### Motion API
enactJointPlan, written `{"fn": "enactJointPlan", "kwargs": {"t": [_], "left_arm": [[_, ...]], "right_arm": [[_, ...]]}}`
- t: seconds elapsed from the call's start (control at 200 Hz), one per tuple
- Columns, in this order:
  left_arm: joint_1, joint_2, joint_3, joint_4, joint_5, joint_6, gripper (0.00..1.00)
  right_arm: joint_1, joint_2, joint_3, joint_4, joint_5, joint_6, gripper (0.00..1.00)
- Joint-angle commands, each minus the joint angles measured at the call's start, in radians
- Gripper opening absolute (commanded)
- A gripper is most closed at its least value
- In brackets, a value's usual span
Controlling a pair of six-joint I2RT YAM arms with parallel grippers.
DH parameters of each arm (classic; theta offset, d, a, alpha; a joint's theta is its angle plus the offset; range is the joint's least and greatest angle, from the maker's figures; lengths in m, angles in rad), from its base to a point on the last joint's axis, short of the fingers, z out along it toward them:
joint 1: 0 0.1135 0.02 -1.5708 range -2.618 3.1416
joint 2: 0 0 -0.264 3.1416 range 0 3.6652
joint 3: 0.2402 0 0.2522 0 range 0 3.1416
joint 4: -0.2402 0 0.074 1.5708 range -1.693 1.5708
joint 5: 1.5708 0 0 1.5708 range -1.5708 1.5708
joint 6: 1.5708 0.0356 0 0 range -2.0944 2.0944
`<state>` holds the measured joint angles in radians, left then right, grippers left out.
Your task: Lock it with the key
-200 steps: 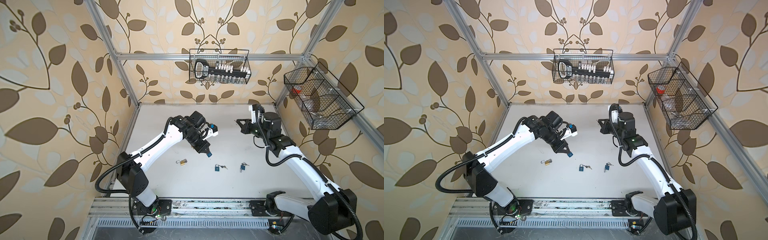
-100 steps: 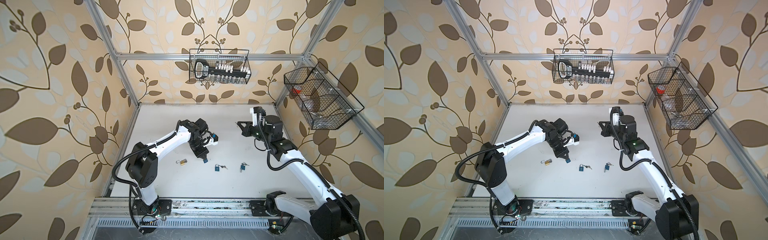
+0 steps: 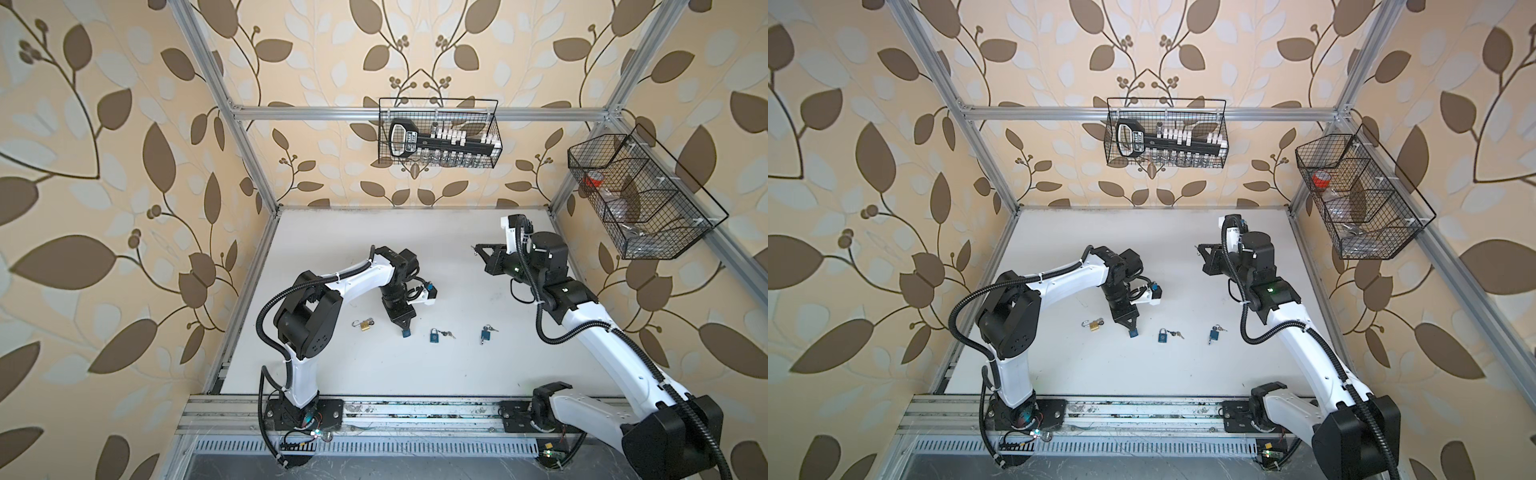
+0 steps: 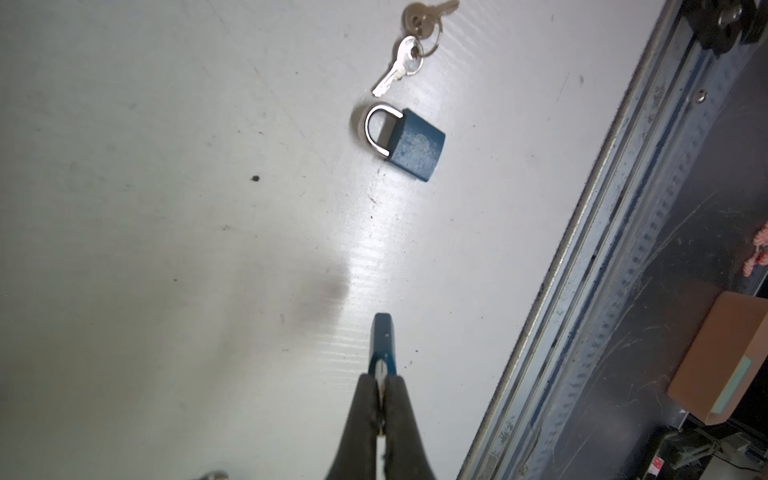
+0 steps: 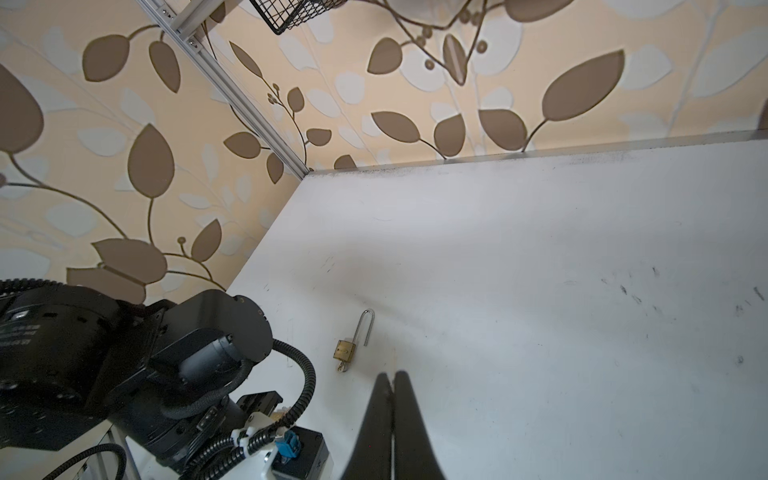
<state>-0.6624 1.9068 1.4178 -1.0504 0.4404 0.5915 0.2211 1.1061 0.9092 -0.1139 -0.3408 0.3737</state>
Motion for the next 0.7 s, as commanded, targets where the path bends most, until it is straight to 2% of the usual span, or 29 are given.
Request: {"fn": "enactJointPlan", "kwargs": {"t": [0.0,0.42,0.695], "left_arm": [[-0.009,0.029,0.02,-0.037,0.044,0.06,0.0],[-0.022,0.07,0.041,-0.031,0.108,0.083,0.0],[-0.028,0.104,0.059,-0.036,0.088,0.091,0.0]], "right_arm": [[-0.004,-0.004,-0.02,-0.016,-0.045,-0.002,0.0],[-0.003,-0.001,-0.015,-0.035,-0.082,-0.018,0.0],[-0.003,-0.012,-0.018,-0.047,-0.083,-0.02,0.0]]}}
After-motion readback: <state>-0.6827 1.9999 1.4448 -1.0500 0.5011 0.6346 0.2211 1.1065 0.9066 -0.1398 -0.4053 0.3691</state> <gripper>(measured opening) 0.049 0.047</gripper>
